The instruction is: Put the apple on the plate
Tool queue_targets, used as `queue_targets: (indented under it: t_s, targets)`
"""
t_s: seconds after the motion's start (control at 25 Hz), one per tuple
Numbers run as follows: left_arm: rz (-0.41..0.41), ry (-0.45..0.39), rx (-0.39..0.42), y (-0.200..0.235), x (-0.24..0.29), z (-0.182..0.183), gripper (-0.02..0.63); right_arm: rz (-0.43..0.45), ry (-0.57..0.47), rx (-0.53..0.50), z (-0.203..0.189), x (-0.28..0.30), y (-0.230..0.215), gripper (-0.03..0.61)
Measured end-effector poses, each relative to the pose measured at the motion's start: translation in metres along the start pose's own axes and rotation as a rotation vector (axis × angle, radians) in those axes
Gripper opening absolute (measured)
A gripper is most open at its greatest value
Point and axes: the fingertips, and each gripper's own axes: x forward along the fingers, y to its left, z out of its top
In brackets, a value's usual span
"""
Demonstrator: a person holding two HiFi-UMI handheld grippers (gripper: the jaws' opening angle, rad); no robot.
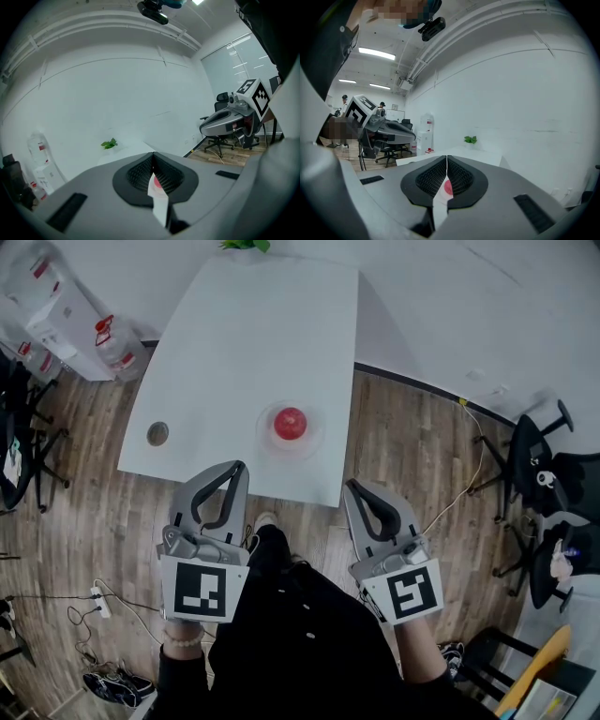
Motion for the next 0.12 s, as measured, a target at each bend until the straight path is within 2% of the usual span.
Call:
queue_targets:
  t_s: [0.12]
  targets:
    - [0.001, 0.000, -0.005, 0.0004, 0.0006, 0.0008, 0.014, 0.004, 0.014, 0.002, -0.0011, 0.0001, 0.0001, 0.043]
